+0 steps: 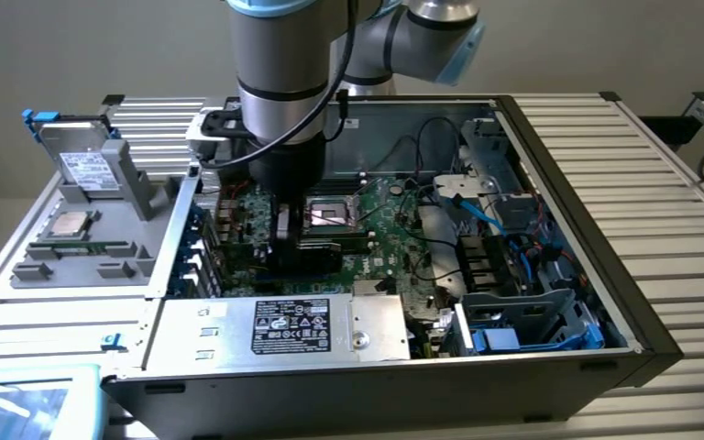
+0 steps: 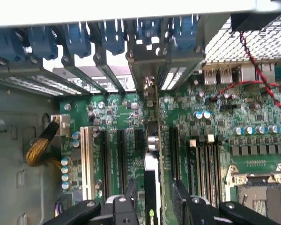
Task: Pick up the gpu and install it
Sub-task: 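Insert the gpu into the slot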
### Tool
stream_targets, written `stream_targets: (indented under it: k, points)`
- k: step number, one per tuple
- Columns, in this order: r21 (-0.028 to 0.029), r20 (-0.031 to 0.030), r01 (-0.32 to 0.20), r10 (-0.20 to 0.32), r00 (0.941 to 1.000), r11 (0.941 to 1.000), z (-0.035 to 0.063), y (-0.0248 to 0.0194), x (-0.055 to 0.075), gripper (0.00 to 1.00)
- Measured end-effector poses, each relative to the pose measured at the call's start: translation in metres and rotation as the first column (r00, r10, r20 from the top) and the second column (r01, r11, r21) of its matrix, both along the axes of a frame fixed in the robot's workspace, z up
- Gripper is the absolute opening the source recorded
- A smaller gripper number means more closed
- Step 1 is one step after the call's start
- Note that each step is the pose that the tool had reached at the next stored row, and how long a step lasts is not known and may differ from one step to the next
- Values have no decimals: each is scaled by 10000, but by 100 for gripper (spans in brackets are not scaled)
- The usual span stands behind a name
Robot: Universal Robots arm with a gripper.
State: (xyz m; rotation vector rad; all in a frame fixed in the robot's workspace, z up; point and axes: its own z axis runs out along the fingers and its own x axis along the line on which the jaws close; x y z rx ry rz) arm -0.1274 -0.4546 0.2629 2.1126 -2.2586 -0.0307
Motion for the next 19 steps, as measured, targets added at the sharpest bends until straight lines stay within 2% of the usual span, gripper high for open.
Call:
stream_targets:
  k: [2, 6, 12, 13, 14, 15, 16, 18, 19]
  points:
    - [-2, -1, 0, 0, 10000, 10000, 52, 0, 0, 44]
    - [-1, 1, 1, -1, 10000, 10000, 88, 0, 0, 44]
    - [-16, 0, 1, -1, 10000, 10000, 237, 2, 0, 42]
    - [-21, 0, 1, -1, 10000, 10000, 246, 2, -1, 35]
    - [-26, 1, 0, 0, 10000, 10000, 247, 3, 0, 35]
    - [-31, 1, 0, 0, 10000, 10000, 248, 3, 0, 23]
    - [-35, 1, 0, 0, 10000, 10000, 247, 3, -1, 23]
    - [-40, 0, 0, 0, 10000, 10000, 249, 3, -1, 12]
    - [-40, 0, 0, 0, 10000, 10000, 249, 3, -1, 12]
